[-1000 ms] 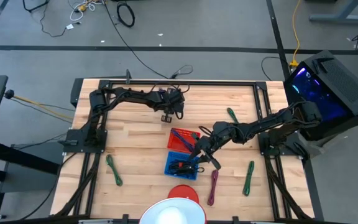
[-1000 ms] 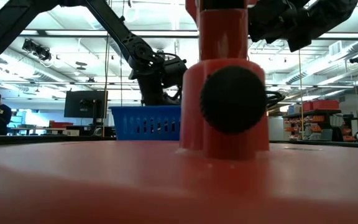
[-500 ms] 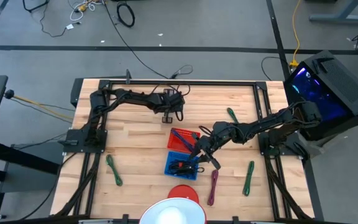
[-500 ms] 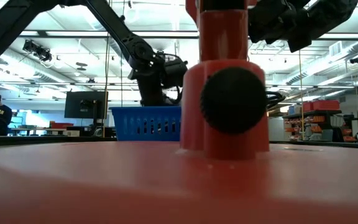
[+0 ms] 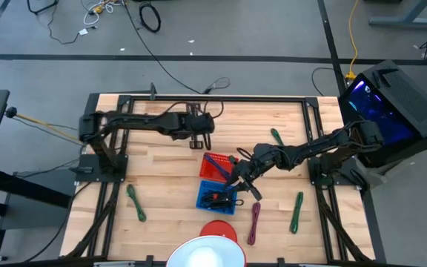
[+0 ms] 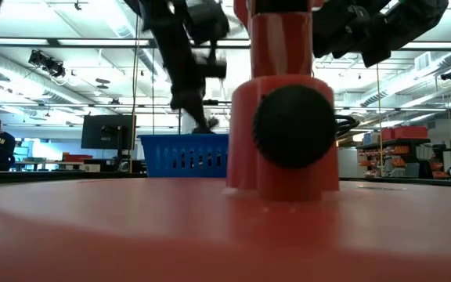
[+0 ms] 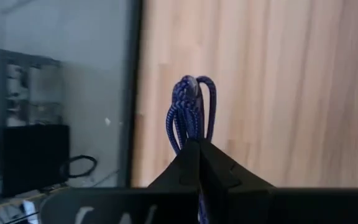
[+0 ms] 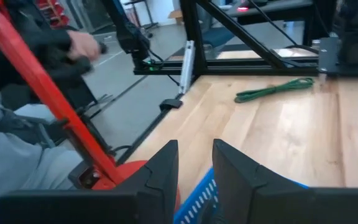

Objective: Pick & Place USB Port
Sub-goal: Put the large blue USB cable into the red bin

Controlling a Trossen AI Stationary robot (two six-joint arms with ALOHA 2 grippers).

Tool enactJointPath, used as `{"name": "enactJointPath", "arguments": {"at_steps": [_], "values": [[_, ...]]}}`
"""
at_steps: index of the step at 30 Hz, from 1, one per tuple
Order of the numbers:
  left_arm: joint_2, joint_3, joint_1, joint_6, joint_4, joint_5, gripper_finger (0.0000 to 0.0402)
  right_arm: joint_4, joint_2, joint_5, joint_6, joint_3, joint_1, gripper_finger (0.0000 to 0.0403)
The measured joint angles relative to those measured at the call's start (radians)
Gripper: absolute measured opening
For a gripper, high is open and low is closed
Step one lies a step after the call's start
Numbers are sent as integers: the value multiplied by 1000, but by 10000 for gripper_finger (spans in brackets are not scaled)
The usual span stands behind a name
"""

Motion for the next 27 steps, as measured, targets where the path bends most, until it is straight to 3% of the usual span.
{"name": "enactJointPath", "arguments": {"at_steps": [10, 20, 27], "values": [[-173, 1, -148, -193, 0, 8, 0, -5, 0, 29, -3, 0, -9, 102], [-174, 60, -292, -465, 32, 59, 0, -11, -26, 22, 0, 0, -55, 102], [-174, 77, -349, -633, 179, 50, 0, -16, -28, 10, 0, 0, -56, 102]]}}
